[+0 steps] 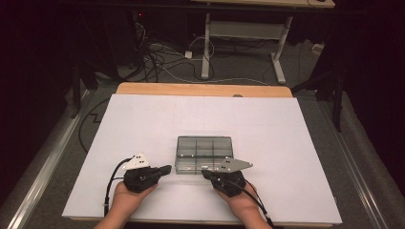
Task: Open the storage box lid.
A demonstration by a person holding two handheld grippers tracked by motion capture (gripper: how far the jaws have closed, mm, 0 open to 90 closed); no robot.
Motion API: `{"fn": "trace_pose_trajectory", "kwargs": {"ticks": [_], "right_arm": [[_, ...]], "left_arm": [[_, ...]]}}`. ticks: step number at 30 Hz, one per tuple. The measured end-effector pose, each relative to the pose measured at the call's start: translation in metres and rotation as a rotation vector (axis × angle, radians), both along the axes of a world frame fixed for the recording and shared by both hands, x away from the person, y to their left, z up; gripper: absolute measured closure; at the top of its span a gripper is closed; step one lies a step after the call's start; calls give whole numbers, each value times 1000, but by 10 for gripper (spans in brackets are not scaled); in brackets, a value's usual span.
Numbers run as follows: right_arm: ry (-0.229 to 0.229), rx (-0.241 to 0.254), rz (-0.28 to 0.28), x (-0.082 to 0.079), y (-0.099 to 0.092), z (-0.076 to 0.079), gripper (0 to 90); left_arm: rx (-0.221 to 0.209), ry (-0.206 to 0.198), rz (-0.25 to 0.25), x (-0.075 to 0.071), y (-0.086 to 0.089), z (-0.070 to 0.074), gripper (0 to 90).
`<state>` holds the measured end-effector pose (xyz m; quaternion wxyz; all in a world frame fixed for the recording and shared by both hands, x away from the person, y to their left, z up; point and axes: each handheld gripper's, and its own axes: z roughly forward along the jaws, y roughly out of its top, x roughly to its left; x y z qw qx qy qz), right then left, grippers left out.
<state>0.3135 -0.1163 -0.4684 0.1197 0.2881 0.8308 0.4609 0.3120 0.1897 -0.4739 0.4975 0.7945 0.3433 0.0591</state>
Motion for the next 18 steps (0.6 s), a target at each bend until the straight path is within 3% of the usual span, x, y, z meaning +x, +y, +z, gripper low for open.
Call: {"fn": "trace_pose_trajectory", "kwargs": {"ticks": [9,18], "right_arm": [[-10,28,-3,2,-1,7,900],[-29,34,-6,4,-2,12,900]], "left_arm": [[-30,-5,-1,4,-2,5,876],[-17,-22,11,3,-4,9,876]]}}
